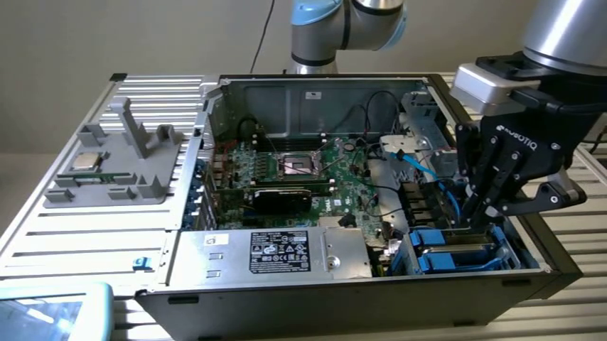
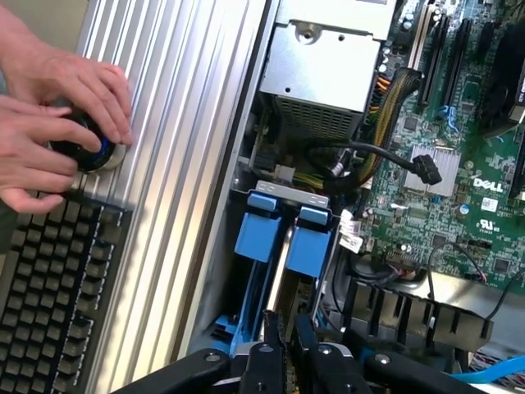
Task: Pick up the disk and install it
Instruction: 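Insert the first disk wire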
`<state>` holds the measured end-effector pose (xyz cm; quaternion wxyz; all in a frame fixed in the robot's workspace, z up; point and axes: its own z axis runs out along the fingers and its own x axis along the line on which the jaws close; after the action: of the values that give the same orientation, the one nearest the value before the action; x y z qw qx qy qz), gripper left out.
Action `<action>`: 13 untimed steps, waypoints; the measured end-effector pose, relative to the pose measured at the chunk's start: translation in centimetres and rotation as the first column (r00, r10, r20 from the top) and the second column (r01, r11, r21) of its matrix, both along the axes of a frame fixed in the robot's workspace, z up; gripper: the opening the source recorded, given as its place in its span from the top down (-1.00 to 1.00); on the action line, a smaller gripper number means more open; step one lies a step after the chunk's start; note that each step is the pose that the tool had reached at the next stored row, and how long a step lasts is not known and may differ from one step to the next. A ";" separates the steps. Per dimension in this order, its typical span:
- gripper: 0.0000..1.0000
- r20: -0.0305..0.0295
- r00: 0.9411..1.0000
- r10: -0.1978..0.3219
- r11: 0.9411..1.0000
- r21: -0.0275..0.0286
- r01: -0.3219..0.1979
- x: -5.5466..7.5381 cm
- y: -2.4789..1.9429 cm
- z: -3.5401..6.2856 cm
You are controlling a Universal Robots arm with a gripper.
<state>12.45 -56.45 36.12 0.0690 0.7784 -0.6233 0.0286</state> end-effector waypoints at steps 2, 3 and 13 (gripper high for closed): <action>0.66 -0.005 1.000 -0.012 1.000 0.000 0.012 0.0 0.03 -0.19; 0.66 -0.008 1.000 -0.018 1.000 0.000 0.018 0.0 0.04 -0.28; 0.66 -0.010 0.998 -0.061 0.998 0.001 0.061 0.2 0.07 -0.35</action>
<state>12.62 -56.38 35.78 0.0725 0.7593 -0.6463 0.0222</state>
